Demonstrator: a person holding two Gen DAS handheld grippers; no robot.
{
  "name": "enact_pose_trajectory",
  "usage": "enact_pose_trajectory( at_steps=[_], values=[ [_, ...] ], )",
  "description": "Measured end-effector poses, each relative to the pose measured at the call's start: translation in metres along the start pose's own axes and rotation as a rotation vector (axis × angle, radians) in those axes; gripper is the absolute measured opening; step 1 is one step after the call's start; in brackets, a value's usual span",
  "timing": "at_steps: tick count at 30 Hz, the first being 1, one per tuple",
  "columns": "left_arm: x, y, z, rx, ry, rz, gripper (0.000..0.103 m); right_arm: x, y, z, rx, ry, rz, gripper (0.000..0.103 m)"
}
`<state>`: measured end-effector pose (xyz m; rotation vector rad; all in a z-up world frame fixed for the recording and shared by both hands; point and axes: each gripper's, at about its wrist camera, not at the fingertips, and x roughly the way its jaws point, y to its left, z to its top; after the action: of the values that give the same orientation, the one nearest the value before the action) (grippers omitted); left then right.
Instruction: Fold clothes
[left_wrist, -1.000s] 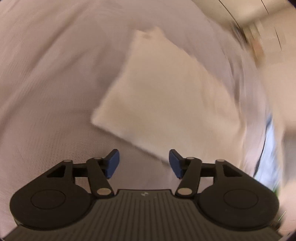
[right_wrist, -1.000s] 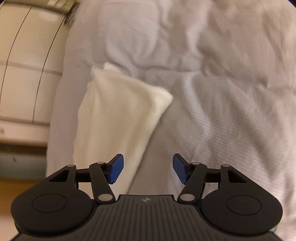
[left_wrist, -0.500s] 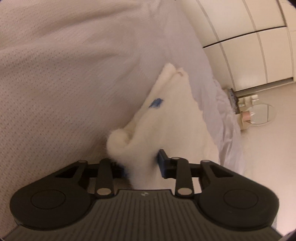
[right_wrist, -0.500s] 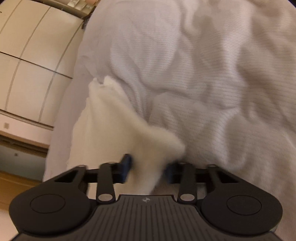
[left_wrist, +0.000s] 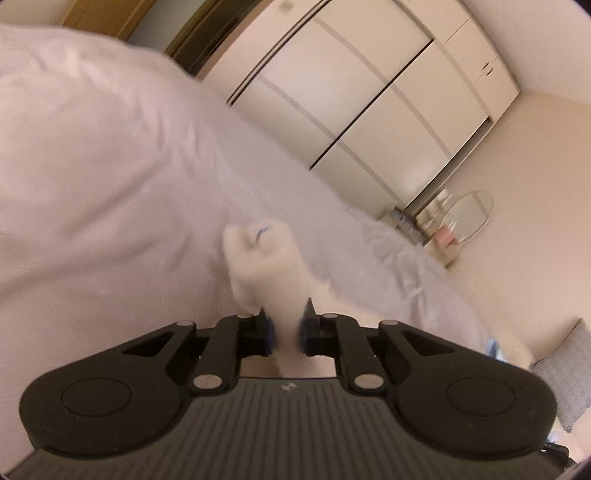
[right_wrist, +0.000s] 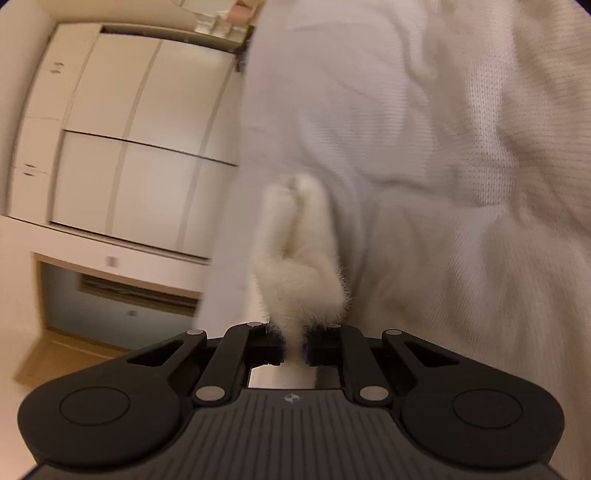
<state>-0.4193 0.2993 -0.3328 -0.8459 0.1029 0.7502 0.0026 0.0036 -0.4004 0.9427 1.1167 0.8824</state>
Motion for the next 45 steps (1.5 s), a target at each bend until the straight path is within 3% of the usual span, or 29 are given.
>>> enact_pose_trajectory(
  at_steps=[2,5,10,13,16,18,20,23,26,27,30,34,38,40,45],
  values=[
    [-0.034,-0.005,0.001,0.0,-0.012,-0.006,0.01,-0.027,0.008,-0.007,0.005,0.009,0.036,0.01],
    [-0.097,-0.009,-0.006,-0.014,0.017,-0.012,0.01,-0.078,0.01,-0.023,0.006,0.035,0.025,0.01],
    [-0.189,0.019,-0.056,-0.066,0.082,-0.007,0.01,-0.171,-0.019,-0.063,0.049,0.047,-0.018,0.01],
    [-0.211,0.028,-0.087,-0.044,0.124,0.031,0.011,-0.212,-0.056,-0.089,0.116,0.021,-0.061,0.01],
    [-0.21,0.037,-0.105,0.002,0.189,0.114,0.017,-0.22,-0.082,-0.1,0.111,0.021,-0.113,0.01],
    [-0.215,0.042,-0.102,-0.011,0.226,0.147,0.017,-0.221,-0.096,-0.104,0.097,0.027,-0.149,0.016],
    [-0.23,0.032,-0.093,0.052,0.221,0.176,0.02,-0.227,-0.094,-0.103,0.091,0.021,-0.181,0.02],
    [-0.25,0.003,-0.088,0.208,0.218,0.256,0.017,-0.248,-0.051,-0.113,-0.175,-0.064,-0.333,0.038],
    [-0.267,-0.027,-0.093,0.372,0.155,0.314,0.015,-0.258,0.0,-0.141,-0.53,-0.168,-0.508,0.038],
    [-0.267,-0.035,-0.096,0.418,0.143,0.306,0.015,-0.256,0.015,-0.152,-0.638,-0.188,-0.534,0.038],
    [-0.253,-0.045,-0.107,0.502,0.182,0.296,0.023,-0.237,0.031,-0.174,-0.805,-0.143,-0.461,0.037],
    [-0.225,-0.044,-0.119,0.528,0.299,0.417,0.02,-0.198,0.019,-0.181,-0.86,-0.05,-0.565,0.033],
    [-0.241,-0.07,-0.122,0.575,0.271,0.386,0.025,-0.208,0.026,-0.185,-0.802,-0.045,-0.555,0.037],
    [-0.245,-0.086,-0.127,0.618,0.263,0.379,0.027,-0.217,0.039,-0.191,-0.822,-0.052,-0.535,0.048],
    [-0.257,-0.109,-0.143,0.678,0.266,0.361,0.029,-0.243,0.057,-0.209,-0.847,-0.047,-0.501,0.053]
  ],
)
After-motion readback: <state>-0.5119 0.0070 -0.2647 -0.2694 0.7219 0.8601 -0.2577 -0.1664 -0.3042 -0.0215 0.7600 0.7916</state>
